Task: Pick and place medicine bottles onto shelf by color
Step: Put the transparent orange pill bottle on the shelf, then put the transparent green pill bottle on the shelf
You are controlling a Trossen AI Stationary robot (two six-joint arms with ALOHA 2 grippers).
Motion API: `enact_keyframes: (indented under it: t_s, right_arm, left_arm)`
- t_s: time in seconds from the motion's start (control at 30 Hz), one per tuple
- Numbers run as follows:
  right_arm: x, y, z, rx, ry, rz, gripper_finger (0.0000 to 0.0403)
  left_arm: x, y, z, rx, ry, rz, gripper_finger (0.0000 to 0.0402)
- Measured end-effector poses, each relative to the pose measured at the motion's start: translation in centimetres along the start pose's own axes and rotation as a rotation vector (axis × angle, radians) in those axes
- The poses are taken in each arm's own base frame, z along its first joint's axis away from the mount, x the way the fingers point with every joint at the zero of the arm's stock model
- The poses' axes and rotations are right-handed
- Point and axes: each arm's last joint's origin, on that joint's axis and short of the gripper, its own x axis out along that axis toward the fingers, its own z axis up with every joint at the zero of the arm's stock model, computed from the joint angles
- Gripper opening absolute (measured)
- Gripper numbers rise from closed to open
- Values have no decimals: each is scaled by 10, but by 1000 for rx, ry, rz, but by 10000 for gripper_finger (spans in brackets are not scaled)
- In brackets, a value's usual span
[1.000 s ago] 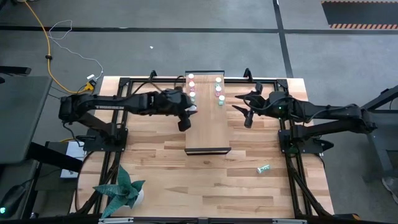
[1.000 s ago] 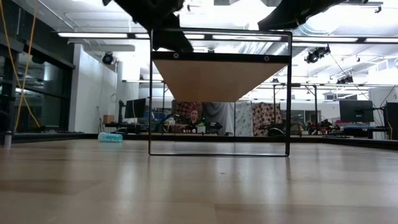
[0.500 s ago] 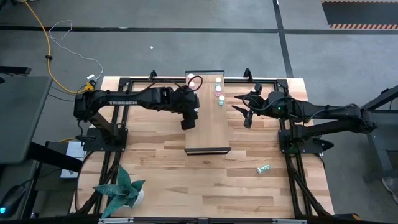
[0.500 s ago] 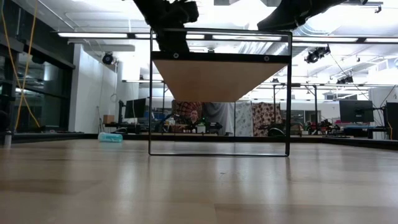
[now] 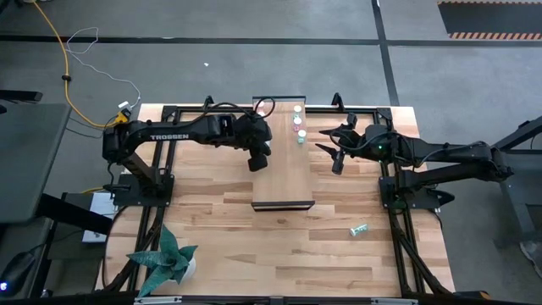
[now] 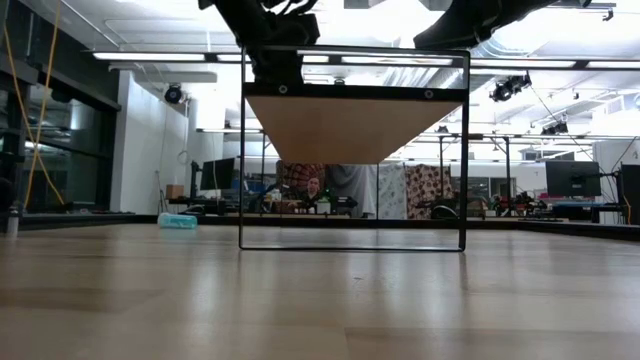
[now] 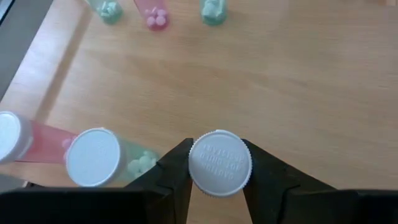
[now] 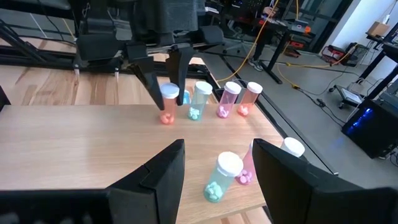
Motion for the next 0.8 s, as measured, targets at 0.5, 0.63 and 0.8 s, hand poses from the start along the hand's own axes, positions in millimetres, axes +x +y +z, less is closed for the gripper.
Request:
enact_keyframes:
  t_s: [0.5,0.63,0.8]
  right_arm:
    - [0,0,0,0,-1,0,181]
    - [0,0,0,0,-1,-1,181]
    - [0,0,0,0,-2,0,181]
  left_arm:
    - [-5,-8,1,20,-14,9,173]
    - [-8,-8,1,19,-23,8,201]
    - [-19,-6,3,14,-56,7,228]
